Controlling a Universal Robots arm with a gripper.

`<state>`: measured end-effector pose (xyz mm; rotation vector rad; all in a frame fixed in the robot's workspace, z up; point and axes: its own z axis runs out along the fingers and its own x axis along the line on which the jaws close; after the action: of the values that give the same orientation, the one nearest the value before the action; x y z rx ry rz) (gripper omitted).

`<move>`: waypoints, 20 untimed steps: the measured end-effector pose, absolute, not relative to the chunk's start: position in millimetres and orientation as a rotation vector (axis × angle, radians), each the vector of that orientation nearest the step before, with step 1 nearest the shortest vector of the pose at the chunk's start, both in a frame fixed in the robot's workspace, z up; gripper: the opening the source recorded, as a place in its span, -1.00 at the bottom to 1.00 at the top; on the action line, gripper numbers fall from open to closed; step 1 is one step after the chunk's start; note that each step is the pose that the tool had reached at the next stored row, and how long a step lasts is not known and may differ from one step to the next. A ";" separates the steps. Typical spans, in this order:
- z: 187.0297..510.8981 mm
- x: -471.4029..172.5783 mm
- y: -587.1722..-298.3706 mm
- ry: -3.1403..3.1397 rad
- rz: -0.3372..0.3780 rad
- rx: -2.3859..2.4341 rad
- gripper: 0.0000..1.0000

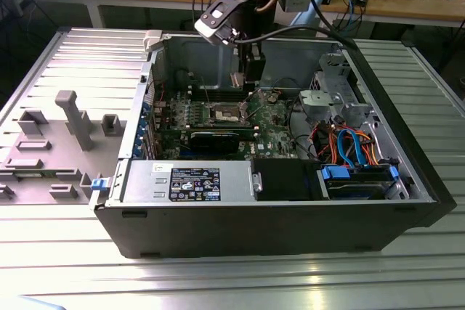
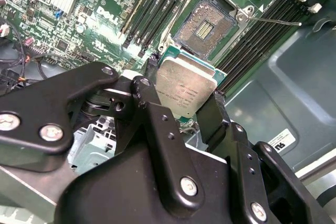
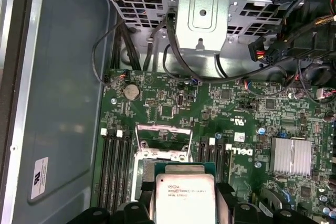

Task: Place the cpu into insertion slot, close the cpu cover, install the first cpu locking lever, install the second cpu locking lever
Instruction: 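Place the cpu into insertion slot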

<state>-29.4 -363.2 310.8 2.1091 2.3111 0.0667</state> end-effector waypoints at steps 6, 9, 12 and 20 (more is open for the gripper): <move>310.4 -29.4 -363.2 2.278 0.066 2.144 0.09; 310.1 -29.9 -363.2 2.277 0.066 2.144 0.09; 309.7 -30.1 -363.2 2.277 0.066 2.144 0.09; 308.6 -31.8 -362.8 2.277 0.066 2.145 0.09</move>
<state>-31.8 -362.8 308.6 2.1445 2.2774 0.0663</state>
